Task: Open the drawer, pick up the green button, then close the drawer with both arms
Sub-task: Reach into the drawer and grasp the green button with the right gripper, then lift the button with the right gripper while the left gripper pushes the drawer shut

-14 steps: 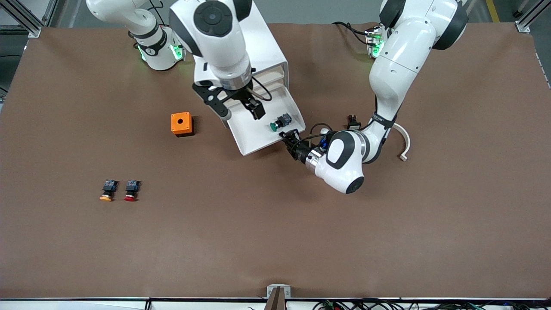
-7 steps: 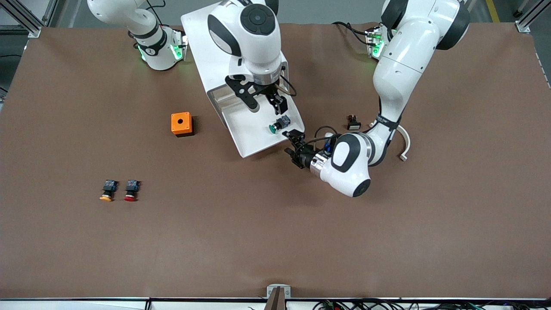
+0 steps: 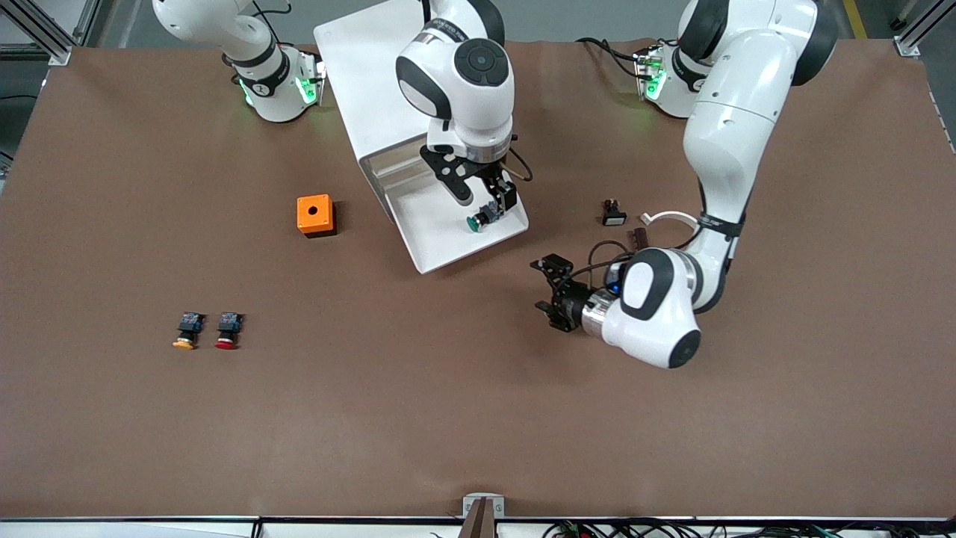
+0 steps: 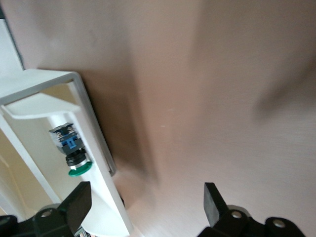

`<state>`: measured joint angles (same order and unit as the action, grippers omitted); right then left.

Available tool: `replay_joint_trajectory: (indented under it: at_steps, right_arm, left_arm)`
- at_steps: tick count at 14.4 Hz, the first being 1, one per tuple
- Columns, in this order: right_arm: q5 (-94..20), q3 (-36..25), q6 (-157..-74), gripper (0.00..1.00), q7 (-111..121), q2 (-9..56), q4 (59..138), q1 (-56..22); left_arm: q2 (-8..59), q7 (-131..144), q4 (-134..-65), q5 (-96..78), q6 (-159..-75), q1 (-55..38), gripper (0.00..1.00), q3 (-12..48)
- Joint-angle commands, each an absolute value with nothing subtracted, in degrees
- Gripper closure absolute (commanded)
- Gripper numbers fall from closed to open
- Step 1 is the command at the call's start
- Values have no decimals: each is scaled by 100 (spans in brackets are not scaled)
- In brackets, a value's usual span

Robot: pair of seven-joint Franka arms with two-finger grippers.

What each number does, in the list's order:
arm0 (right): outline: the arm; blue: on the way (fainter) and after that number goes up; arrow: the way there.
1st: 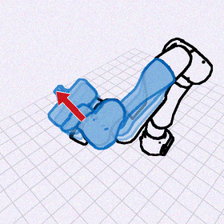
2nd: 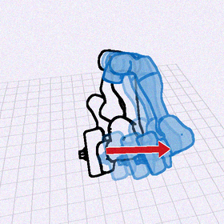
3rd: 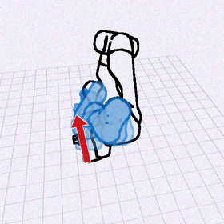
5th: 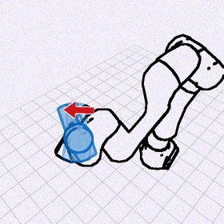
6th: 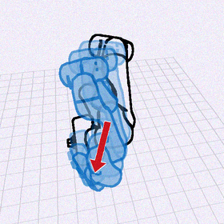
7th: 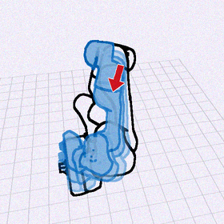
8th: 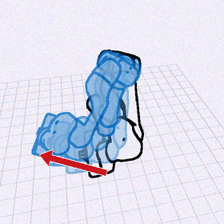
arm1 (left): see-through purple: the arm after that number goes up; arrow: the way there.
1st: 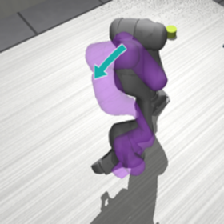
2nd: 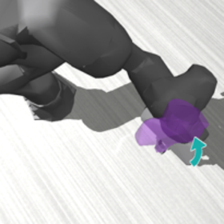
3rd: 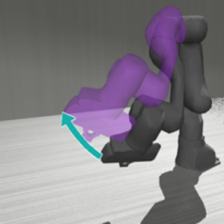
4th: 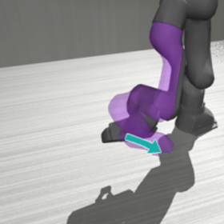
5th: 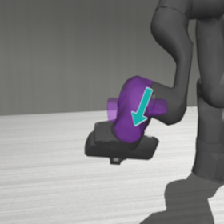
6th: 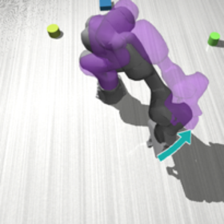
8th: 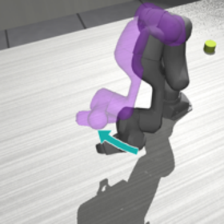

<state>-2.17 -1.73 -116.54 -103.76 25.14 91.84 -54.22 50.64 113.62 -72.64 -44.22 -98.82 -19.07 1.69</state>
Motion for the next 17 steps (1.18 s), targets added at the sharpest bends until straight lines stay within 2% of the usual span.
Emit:
replay_joint_trajectory:
  at_steps: [1,4,8,12,17]
  right_arm:
    - [-105,-237,-11803,0,-10538,2689,9202,-5546]
    - [-9,-237,-11944,0,-10538,2865,9246,-5581]
    - [44,-237,-12172,0,-10617,3050,9246,-5660]
    - [44,-237,-12339,0,-10626,3234,9255,-5686]
    - [62,-255,-12375,0,-10679,3375,9246,-5687]
  left_arm:
    - [4931,10707,-7269,-4307,-9773,-1277,0,167]
    - [4843,9926,-7251,-3739,-9782,-1107,0,115]
    - [4255,9168,-7260,-2025,-9826,-1125,0,158]
    - [3798,8343,-7269,-1242,-9826,-1178,0,167]
    - [3393,5315,-7277,-976,-10001,-1178,0,334]
